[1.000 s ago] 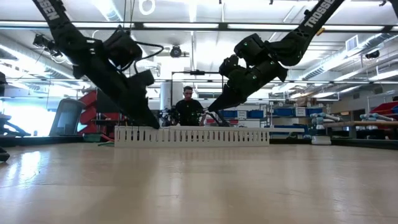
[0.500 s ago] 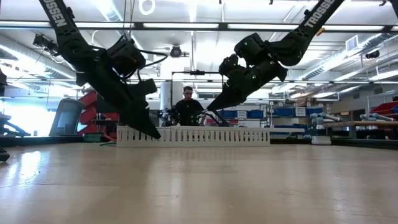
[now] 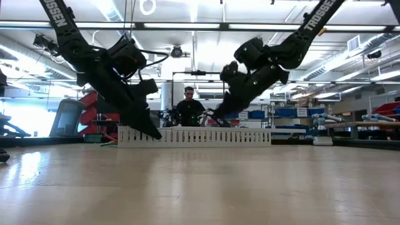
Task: Ziptie cables
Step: Close the white cable duct lid
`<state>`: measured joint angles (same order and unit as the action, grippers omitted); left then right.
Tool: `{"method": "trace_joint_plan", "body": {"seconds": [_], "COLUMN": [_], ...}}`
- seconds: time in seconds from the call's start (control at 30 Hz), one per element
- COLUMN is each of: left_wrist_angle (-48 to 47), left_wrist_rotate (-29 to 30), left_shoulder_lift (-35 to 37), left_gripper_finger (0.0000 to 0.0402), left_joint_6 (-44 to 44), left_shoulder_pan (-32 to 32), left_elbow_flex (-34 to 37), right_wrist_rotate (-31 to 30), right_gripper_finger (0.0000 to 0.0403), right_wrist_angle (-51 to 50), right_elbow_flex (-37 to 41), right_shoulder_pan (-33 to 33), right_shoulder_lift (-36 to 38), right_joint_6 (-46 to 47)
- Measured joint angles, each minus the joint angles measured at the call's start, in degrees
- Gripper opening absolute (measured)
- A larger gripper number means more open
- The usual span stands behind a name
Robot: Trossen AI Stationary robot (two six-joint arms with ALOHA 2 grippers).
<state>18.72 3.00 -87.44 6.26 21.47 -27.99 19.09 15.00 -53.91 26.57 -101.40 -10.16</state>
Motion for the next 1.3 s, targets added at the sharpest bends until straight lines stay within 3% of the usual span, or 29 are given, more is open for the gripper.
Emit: {"method": "trace_joint_plan", "body": {"seconds": [0.2,0.33,0.4,0.47,0.83,1.3], "left_wrist_angle": [-0.02,-0.03,-0.29,-0.26,-0.15,-0.46], "left_wrist_rotate": [0.1,-0.09,-0.19,-0.21,0.29,-1.19], "left_shoulder_lift": [0.02,0.04,0.07,0.09,0.0,0.42], "left_gripper_finger": [0.0204,0.0204,0.0204,0.0204,0.0207,0.0329], "left_joint_6": [0.91,0.89,0.85,0.94,0.75,-4.95], "left_shoulder_pan": [0.02,0.09,0.31,0.33,0.55,0.56], "left_elbow_flex": [0.01,0.02,0.04,0.04,-0.02,0.02], "right_wrist_rotate": [0.84,6.02,2.43,-0.37,2.53,2.8], "right_gripper_finger": [0.0,0.0,0.0,0.0,0.0,0.0], "right_wrist_angle": [-0.01,0.9,-1.65,-4.59,-6.61,-9.75], "right_elbow_flex": [-2.25,-9.01,-12.41,-14.15,-14.2,-14.18], "right_shoulder_pan": [-0.06,-1.93,-3.41,-4.19,-5.44,-4.8], "right_shoulder_lift": [-6.44,-13.91,-15.57,-15.6,-4.84,-3.61], "right_joint_6": [1.29,2.59,2.39,0.06,-3.51,-3.62]}}
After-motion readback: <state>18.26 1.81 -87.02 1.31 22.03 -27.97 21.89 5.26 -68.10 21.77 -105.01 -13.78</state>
